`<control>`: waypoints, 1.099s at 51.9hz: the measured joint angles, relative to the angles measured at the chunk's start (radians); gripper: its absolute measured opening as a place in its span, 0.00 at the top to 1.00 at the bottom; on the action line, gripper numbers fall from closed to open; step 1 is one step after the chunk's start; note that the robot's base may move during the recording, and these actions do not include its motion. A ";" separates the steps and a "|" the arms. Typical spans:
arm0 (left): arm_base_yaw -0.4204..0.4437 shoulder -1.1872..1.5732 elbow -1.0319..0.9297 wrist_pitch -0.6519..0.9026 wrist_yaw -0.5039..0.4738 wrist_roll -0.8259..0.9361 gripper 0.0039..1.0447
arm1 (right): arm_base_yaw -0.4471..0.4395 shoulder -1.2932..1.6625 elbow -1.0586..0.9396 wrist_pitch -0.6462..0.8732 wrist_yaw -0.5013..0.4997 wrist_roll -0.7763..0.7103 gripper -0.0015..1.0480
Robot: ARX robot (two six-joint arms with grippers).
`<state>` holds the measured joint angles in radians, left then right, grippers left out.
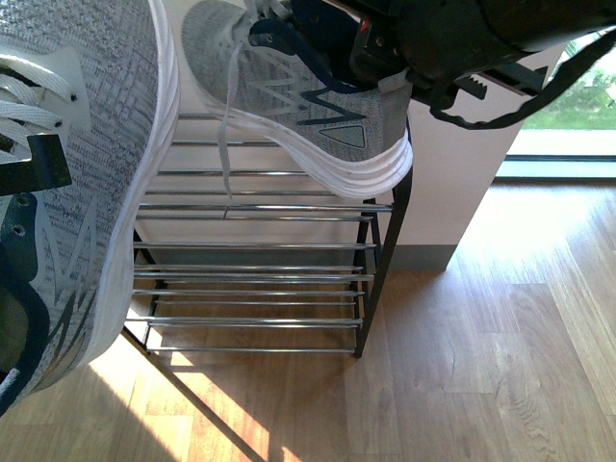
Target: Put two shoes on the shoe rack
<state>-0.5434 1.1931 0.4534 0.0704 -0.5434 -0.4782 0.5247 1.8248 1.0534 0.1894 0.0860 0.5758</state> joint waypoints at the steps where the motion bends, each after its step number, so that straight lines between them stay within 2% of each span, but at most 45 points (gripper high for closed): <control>1: 0.000 0.000 0.000 0.000 0.000 0.001 0.98 | 0.000 0.019 0.017 -0.008 0.014 0.011 0.96; 14: 0.000 0.000 0.000 0.000 -0.003 0.002 0.98 | -0.008 0.238 0.193 -0.118 0.197 0.148 0.96; 18: 0.000 0.000 0.000 0.000 -0.003 0.002 0.98 | -0.021 0.269 0.225 -0.158 0.225 0.181 0.96; 27: 0.000 0.000 0.000 0.000 -0.003 0.002 0.98 | -0.045 0.280 0.268 -0.240 0.253 0.309 0.96; 34: 0.000 0.000 0.000 0.000 -0.003 0.002 0.98 | -0.055 0.281 0.269 -0.249 0.276 0.401 0.96; 57: 0.000 0.000 0.000 0.000 -0.003 0.002 0.98 | -0.047 0.275 0.216 -0.247 0.256 0.423 0.96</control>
<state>-0.5430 1.1931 0.4534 0.0704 -0.5465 -0.4759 0.4778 2.1002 1.2690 -0.0574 0.3416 0.9989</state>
